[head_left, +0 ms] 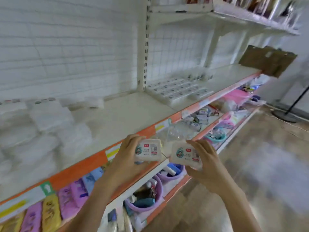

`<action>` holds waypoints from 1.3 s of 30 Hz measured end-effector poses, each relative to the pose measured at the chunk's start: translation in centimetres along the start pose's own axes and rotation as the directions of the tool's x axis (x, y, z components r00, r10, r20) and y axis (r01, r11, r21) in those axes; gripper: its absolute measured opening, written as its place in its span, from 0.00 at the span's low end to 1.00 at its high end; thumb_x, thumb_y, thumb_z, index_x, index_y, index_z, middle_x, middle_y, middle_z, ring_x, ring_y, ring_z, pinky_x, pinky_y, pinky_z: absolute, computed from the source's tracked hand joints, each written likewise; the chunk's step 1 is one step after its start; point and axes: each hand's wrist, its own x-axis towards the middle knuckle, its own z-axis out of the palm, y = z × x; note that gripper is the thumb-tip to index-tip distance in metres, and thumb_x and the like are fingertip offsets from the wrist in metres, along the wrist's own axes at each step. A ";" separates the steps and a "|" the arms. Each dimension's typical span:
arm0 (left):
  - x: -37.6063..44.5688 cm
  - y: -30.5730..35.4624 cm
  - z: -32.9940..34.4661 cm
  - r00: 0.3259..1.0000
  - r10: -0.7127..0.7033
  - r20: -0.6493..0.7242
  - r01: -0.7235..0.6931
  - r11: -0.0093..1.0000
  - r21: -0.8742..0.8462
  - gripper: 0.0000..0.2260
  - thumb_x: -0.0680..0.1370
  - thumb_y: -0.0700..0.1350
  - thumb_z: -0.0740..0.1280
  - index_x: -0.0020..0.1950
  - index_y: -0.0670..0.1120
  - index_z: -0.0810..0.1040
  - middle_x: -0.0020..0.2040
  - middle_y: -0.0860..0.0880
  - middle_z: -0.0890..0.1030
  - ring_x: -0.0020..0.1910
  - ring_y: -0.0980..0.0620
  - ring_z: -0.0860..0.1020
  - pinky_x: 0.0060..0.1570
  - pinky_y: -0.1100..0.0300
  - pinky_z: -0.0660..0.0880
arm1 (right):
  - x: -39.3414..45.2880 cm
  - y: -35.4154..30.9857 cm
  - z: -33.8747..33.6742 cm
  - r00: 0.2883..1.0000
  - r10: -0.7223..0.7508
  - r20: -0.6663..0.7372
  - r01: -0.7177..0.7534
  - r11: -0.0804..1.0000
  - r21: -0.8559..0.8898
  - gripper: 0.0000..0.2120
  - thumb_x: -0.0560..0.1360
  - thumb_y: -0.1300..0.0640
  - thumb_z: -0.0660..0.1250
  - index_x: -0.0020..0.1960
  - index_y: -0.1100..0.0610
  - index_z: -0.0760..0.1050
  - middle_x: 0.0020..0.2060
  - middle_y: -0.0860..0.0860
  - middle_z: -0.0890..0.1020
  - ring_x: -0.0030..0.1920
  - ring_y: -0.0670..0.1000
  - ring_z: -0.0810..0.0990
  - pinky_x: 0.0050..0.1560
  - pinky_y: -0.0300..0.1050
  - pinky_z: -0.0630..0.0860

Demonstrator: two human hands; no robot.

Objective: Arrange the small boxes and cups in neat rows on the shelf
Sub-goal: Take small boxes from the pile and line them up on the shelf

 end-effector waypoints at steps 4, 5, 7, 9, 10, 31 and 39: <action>1.4 2.5 6.8 0.998 0.024 0.064 -0.020 0.998 -0.067 0.28 0.64 0.51 0.69 0.62 0.47 0.69 0.57 0.56 0.67 0.58 0.66 0.66 0.55 0.77 0.63 | -5.4 5.0 -2.6 0.992 0.128 0.005 -0.127 0.990 -0.067 0.36 0.63 0.48 0.72 0.69 0.50 0.66 0.59 0.48 0.70 0.59 0.46 0.64 0.59 0.44 0.69; 1.7 2.9 8.4 0.996 0.012 0.084 -0.006 0.997 -0.075 0.28 0.64 0.50 0.70 0.62 0.46 0.69 0.58 0.54 0.67 0.59 0.61 0.67 0.56 0.73 0.65 | -6.4 6.1 -3.2 0.987 0.161 0.003 -0.160 0.984 -0.077 0.37 0.62 0.44 0.70 0.69 0.51 0.66 0.58 0.48 0.69 0.59 0.46 0.64 0.58 0.42 0.68; 2.6 3.7 11.1 0.994 0.012 0.113 -0.003 0.996 -0.084 0.27 0.64 0.49 0.71 0.62 0.46 0.70 0.57 0.51 0.69 0.57 0.55 0.69 0.56 0.64 0.69 | -8.2 7.9 -4.3 0.977 0.210 -0.021 -0.211 0.974 -0.082 0.38 0.62 0.37 0.64 0.69 0.51 0.66 0.58 0.45 0.68 0.60 0.44 0.63 0.59 0.38 0.65; 3.9 4.6 13.5 0.988 0.043 0.146 -0.027 0.993 -0.114 0.27 0.63 0.48 0.73 0.60 0.50 0.68 0.54 0.55 0.69 0.55 0.60 0.70 0.54 0.65 0.70 | -9.4 9.7 -5.3 0.964 0.259 -0.053 -0.263 0.962 -0.069 0.39 0.60 0.35 0.59 0.69 0.50 0.65 0.57 0.40 0.65 0.60 0.42 0.62 0.58 0.36 0.63; 4.4 4.9 14.3 0.984 0.053 0.168 -0.031 0.991 -0.129 0.28 0.63 0.48 0.74 0.59 0.52 0.67 0.54 0.58 0.69 0.55 0.63 0.69 0.53 0.69 0.70 | -9.8 10.3 -5.5 0.958 0.280 -0.059 -0.284 0.956 -0.072 0.38 0.60 0.36 0.58 0.69 0.48 0.65 0.56 0.39 0.64 0.58 0.40 0.61 0.56 0.33 0.63; 31.1 1.4 22.2 0.998 0.059 0.001 -0.059 0.998 -0.033 0.32 0.63 0.75 0.59 0.60 0.60 0.66 0.55 0.68 0.64 0.54 0.69 0.65 0.54 0.77 0.63 | 15.6 28.9 -7.9 0.978 0.188 0.092 -0.186 0.982 -0.027 0.33 0.71 0.51 0.69 0.71 0.41 0.57 0.62 0.37 0.61 0.63 0.41 0.65 0.60 0.30 0.68; 32.0 -2.2 17.4 0.980 -0.072 -0.187 0.112 0.971 0.213 0.34 0.66 0.75 0.57 0.65 0.56 0.69 0.58 0.65 0.67 0.59 0.65 0.64 0.61 0.73 0.59 | 29.7 29.7 -5.0 0.959 -0.180 0.220 0.173 0.984 0.052 0.33 0.72 0.50 0.69 0.72 0.45 0.57 0.67 0.43 0.62 0.63 0.43 0.66 0.56 0.29 0.67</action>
